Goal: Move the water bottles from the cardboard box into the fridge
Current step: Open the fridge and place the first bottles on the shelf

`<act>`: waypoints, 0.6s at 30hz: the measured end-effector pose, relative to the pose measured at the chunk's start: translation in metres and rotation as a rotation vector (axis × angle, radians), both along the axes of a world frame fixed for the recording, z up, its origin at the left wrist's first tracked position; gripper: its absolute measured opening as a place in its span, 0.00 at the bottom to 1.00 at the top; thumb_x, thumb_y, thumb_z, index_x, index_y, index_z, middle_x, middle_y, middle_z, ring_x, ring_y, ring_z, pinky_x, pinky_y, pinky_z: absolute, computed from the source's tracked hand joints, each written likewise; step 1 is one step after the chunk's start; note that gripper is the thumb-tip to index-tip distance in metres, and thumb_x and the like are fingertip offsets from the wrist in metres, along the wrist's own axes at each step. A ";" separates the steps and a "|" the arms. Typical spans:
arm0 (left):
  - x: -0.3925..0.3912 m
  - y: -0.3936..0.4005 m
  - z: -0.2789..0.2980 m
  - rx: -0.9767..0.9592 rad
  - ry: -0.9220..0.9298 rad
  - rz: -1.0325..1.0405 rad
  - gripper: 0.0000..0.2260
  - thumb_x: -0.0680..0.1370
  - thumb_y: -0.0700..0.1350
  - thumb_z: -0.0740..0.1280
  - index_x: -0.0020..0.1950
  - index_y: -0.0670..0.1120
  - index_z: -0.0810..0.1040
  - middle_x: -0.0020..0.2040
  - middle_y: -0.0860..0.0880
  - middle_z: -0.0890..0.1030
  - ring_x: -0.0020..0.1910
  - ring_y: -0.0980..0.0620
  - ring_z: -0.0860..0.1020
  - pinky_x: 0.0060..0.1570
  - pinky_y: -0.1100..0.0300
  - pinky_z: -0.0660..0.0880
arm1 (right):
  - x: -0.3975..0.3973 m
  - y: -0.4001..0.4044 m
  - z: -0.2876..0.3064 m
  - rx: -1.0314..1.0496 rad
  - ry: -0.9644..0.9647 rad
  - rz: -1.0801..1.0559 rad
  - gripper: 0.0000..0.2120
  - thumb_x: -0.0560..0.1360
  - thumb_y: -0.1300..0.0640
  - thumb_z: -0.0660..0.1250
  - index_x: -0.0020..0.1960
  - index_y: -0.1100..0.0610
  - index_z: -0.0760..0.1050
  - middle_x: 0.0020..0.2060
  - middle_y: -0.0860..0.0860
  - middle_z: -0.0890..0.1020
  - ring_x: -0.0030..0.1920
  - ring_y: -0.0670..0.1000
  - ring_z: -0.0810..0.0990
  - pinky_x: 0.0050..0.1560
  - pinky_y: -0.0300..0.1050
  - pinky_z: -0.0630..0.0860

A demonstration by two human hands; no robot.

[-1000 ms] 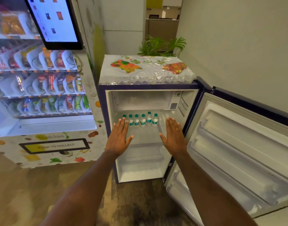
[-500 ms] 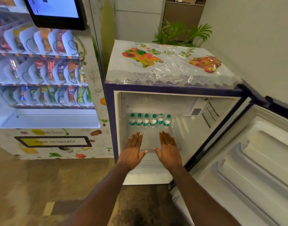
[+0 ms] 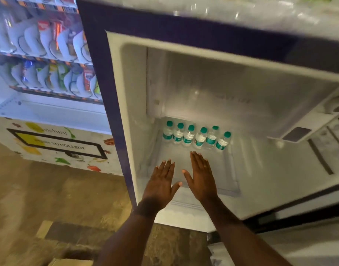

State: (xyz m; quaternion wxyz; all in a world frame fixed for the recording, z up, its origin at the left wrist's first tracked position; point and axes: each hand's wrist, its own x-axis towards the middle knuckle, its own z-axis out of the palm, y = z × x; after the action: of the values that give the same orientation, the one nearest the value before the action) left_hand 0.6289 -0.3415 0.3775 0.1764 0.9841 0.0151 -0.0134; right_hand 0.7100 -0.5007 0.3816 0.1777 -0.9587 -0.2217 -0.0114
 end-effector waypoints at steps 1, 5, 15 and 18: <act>0.008 -0.002 -0.010 0.003 -0.003 0.015 0.34 0.81 0.66 0.41 0.82 0.49 0.40 0.78 0.54 0.35 0.77 0.54 0.34 0.71 0.62 0.28 | 0.008 0.002 -0.009 0.021 -0.008 0.001 0.38 0.80 0.34 0.44 0.81 0.57 0.56 0.79 0.53 0.60 0.79 0.55 0.59 0.78 0.50 0.55; 0.042 -0.004 -0.037 -0.081 -0.043 0.074 0.32 0.84 0.63 0.47 0.83 0.49 0.41 0.80 0.53 0.37 0.78 0.56 0.35 0.73 0.62 0.30 | 0.039 0.010 -0.025 0.107 -0.036 -0.029 0.33 0.82 0.40 0.57 0.81 0.55 0.57 0.78 0.53 0.63 0.78 0.54 0.62 0.73 0.47 0.64; 0.162 0.033 -0.056 -0.362 -0.301 0.290 0.31 0.84 0.58 0.59 0.83 0.48 0.53 0.82 0.47 0.58 0.80 0.46 0.58 0.79 0.48 0.57 | 0.150 0.059 -0.036 0.186 -0.277 -0.024 0.23 0.80 0.51 0.67 0.73 0.56 0.71 0.68 0.55 0.76 0.67 0.58 0.73 0.64 0.53 0.74; 0.198 0.045 -0.055 -0.399 -0.305 0.388 0.31 0.83 0.55 0.62 0.83 0.47 0.54 0.82 0.47 0.59 0.80 0.45 0.60 0.78 0.49 0.60 | 0.175 0.071 -0.029 0.046 -0.317 -0.013 0.23 0.80 0.49 0.66 0.73 0.53 0.71 0.68 0.52 0.77 0.67 0.56 0.73 0.66 0.51 0.70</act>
State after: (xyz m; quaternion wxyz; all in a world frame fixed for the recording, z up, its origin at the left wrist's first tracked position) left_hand 0.8274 -0.2961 0.3226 0.3654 0.8995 0.1732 0.1654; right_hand 0.8849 -0.4299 0.3525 0.1621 -0.9420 -0.2404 -0.1687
